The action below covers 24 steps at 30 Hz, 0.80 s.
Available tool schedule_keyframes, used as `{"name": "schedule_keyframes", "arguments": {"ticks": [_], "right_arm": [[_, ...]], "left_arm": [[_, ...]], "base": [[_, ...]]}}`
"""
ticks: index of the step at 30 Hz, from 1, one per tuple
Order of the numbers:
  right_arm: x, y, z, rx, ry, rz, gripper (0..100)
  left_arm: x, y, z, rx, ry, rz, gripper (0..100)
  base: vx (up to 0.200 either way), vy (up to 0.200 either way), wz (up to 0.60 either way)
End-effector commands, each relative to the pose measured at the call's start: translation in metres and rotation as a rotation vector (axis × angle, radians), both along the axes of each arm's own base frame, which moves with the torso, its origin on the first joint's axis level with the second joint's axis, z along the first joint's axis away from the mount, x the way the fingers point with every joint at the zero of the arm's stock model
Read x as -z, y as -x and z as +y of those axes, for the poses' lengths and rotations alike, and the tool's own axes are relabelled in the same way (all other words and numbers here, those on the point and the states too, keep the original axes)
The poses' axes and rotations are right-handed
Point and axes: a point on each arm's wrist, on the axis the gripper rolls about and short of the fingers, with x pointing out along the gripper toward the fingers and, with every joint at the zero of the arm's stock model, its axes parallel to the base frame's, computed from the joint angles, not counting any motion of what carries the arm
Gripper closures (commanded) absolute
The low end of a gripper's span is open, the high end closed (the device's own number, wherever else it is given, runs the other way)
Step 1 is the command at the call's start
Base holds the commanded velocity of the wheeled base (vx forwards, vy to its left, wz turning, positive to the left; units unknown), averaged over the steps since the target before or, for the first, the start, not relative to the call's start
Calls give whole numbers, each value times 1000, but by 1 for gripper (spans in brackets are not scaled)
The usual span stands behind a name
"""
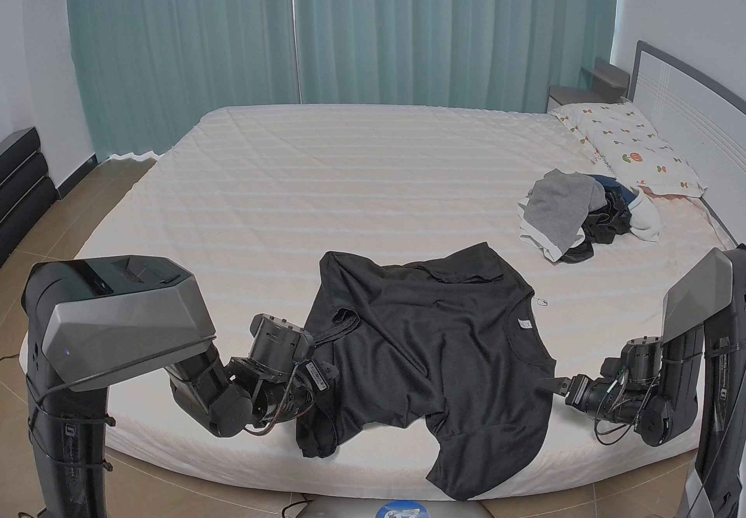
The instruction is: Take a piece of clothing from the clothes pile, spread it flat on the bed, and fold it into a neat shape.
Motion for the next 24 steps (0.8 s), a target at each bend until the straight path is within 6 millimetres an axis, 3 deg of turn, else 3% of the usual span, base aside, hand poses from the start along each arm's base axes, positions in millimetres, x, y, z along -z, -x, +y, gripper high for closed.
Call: {"name": "schedule_keyframes", "arguments": {"ticks": [1, 8, 15, 24], "right_arm": [[2, 0, 1, -2, 2, -1, 0], [2, 0, 1, -3, 3, -3, 0], [2, 1, 1, -5, 3, 2, 0], [2, 4, 2, -12, 9, 10, 0]], "left_arm": [[6, 0, 0, 0, -9, 14, 100], [3, 5, 10, -66, -68, 2, 100], [-23, 8, 41, -139, -55, -30, 100], [-21, 2, 81, -148, -11, 21, 100]], "base": [[0, 0, 0], [0, 0, 0], [0, 0, 0], [0, 0, 0]]}}
